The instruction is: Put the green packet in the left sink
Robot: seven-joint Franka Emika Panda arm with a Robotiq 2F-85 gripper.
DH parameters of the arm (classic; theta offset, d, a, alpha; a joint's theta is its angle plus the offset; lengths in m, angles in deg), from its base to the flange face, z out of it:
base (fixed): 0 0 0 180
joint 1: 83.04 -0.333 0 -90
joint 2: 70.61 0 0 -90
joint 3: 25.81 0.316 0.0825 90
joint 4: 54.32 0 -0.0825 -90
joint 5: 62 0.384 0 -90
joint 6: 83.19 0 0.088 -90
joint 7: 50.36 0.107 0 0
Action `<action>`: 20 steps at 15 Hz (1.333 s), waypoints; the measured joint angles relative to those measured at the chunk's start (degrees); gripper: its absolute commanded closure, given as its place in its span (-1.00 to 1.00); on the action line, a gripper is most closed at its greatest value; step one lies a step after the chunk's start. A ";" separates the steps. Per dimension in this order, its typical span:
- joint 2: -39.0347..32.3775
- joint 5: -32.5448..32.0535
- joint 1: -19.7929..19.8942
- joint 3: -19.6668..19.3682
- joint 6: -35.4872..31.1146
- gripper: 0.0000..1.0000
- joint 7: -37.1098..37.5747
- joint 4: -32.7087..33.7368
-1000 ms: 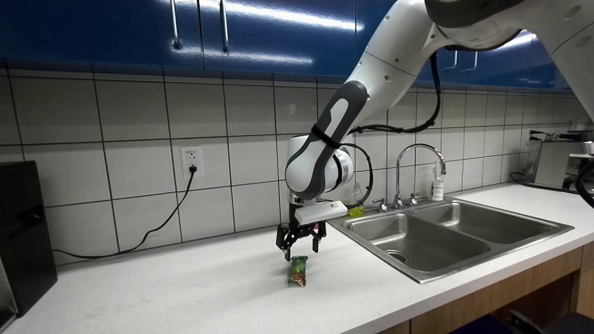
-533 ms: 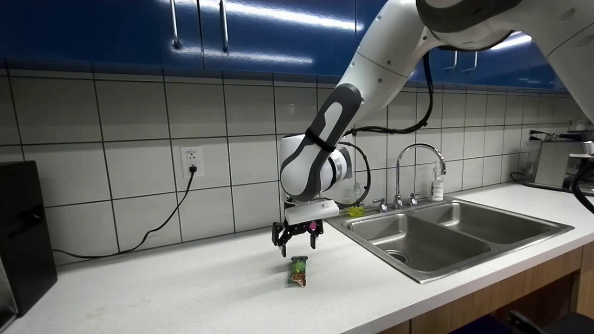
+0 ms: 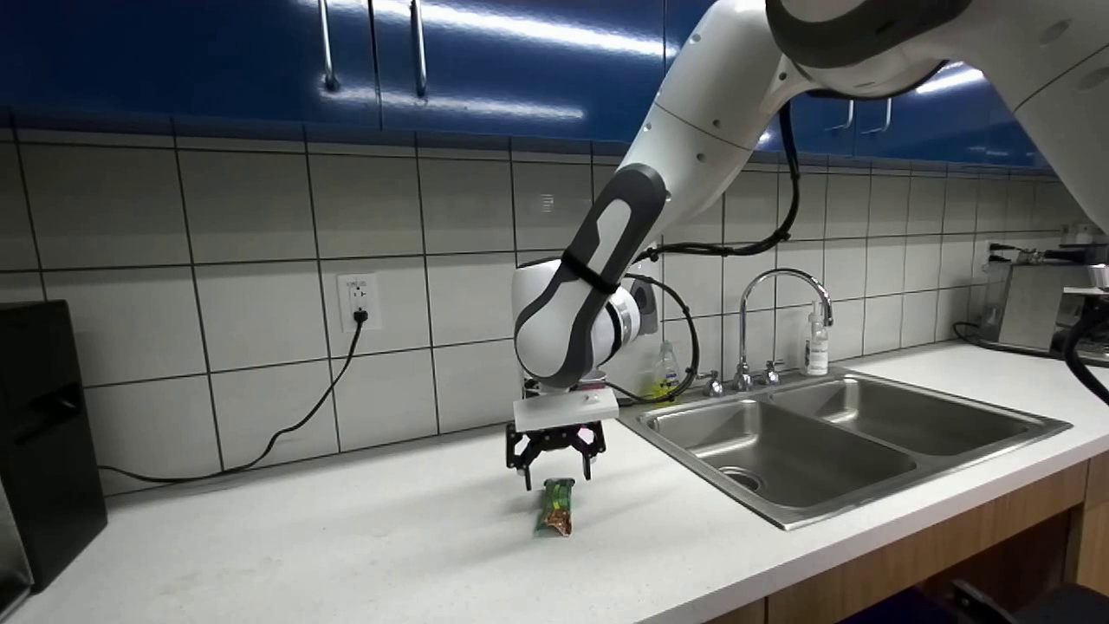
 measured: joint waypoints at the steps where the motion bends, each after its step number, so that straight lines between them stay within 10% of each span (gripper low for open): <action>1: -0.11 0.00 -0.03 -0.20 0.00 -1.00 1.36 0.00; 20: -4.82 -1.03 -0.50 -1.66 -0.70 -1.00 11.73 3.25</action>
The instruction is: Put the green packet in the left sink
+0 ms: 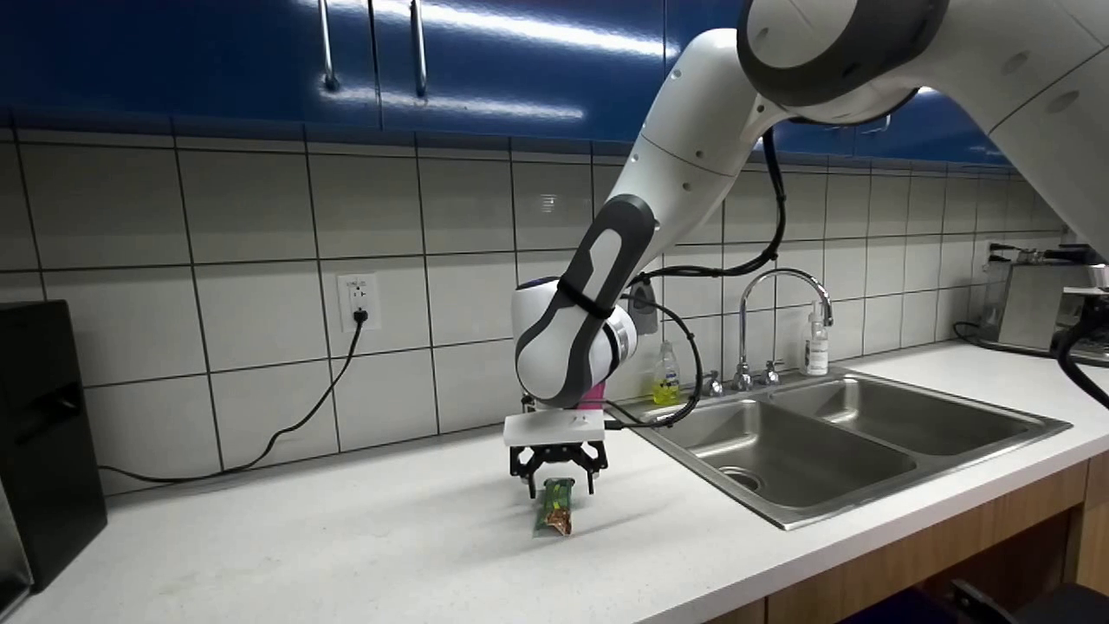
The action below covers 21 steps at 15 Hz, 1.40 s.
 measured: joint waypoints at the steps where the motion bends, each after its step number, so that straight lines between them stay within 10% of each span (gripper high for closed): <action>1: -0.17 0.00 -0.01 -0.02 0.00 -1.00 0.02 0.17; 10: -1.37 0.00 -0.06 -0.33 0.00 -1.00 0.06 1.06; 11: -1.42 0.00 -0.09 -0.33 0.00 -0.50 0.06 1.10; 21: -1.95 0.00 -0.62 -0.34 -0.27 0.71 0.06 1.78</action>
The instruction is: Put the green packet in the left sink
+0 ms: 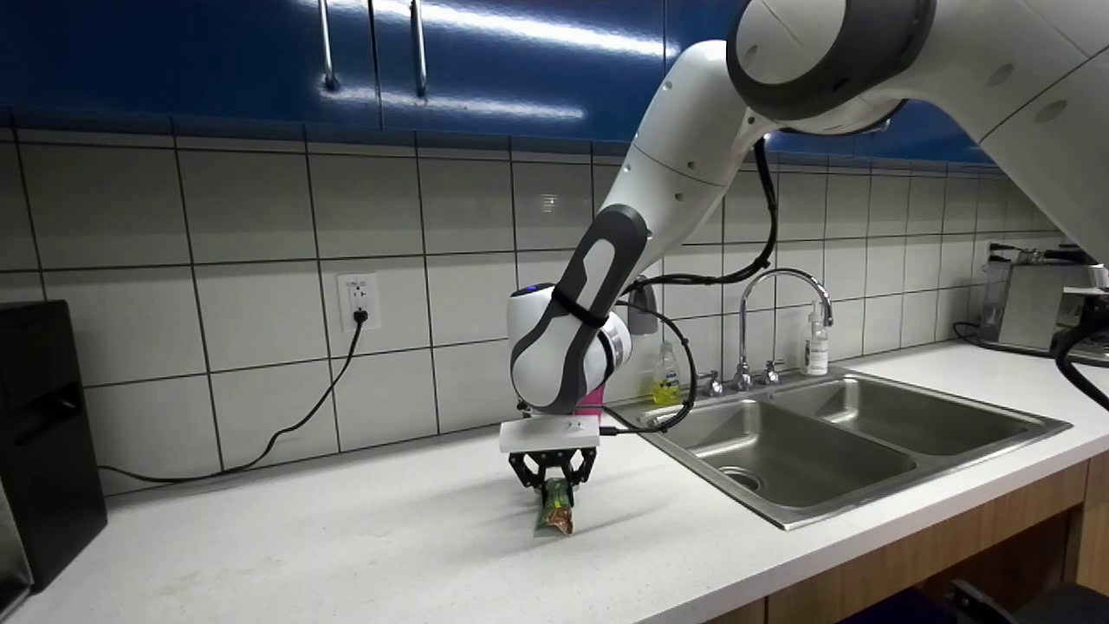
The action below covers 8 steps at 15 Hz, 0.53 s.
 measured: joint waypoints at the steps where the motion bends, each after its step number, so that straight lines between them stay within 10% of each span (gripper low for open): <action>1: 0.00 0.00 0.00 0.00 -0.01 0.71 0.00 0.00; 8: 0.53 -0.06 -0.16 -0.82 -0.06 0.71 0.00 0.14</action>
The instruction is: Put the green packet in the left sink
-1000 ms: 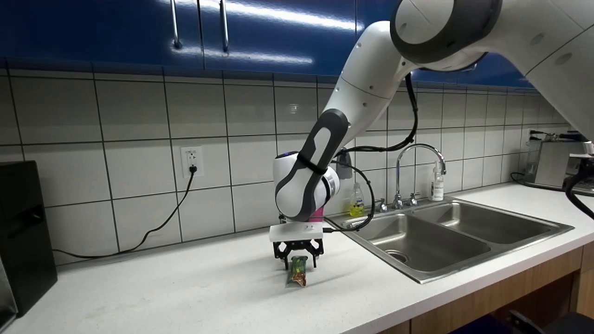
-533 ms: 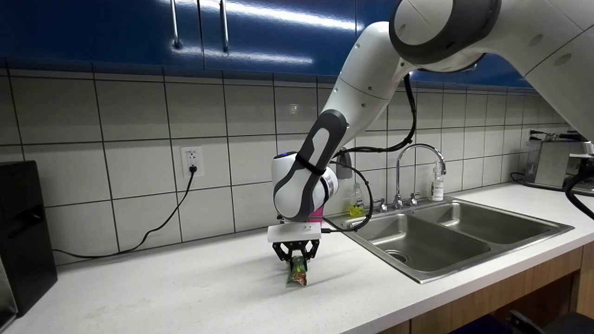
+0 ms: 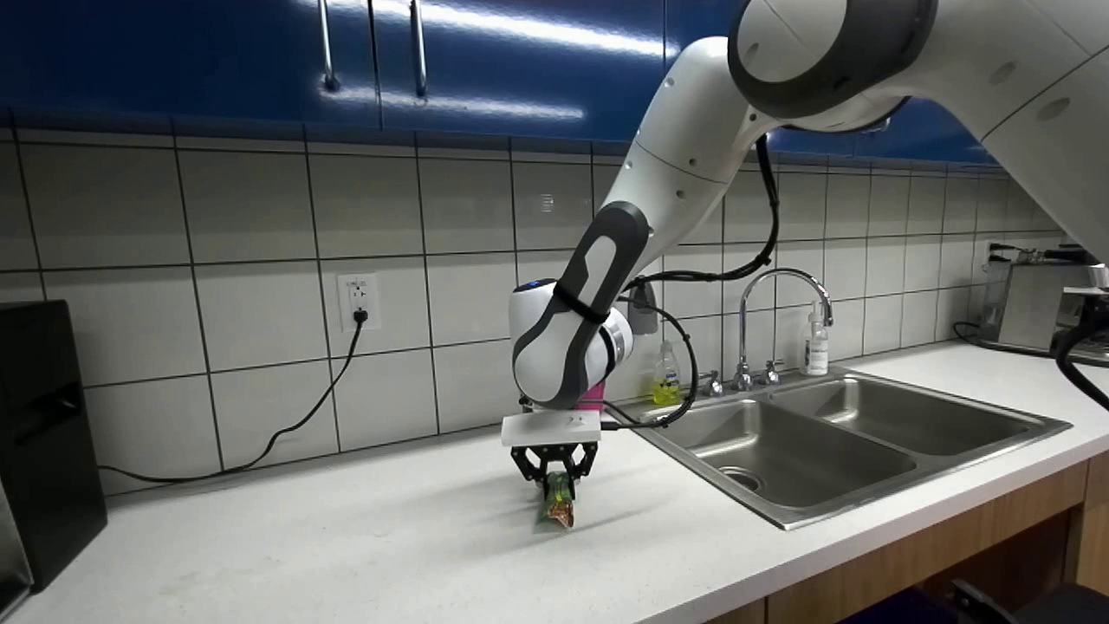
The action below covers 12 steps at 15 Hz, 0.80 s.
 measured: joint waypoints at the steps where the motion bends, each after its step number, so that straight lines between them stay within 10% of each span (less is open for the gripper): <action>1: 0.50 -0.18 -0.10 -0.35 0.00 0.71 0.00 0.01; 12: 13.53 -2.95 2.78 2.51 -3.86 0.71 -9.91 -7.72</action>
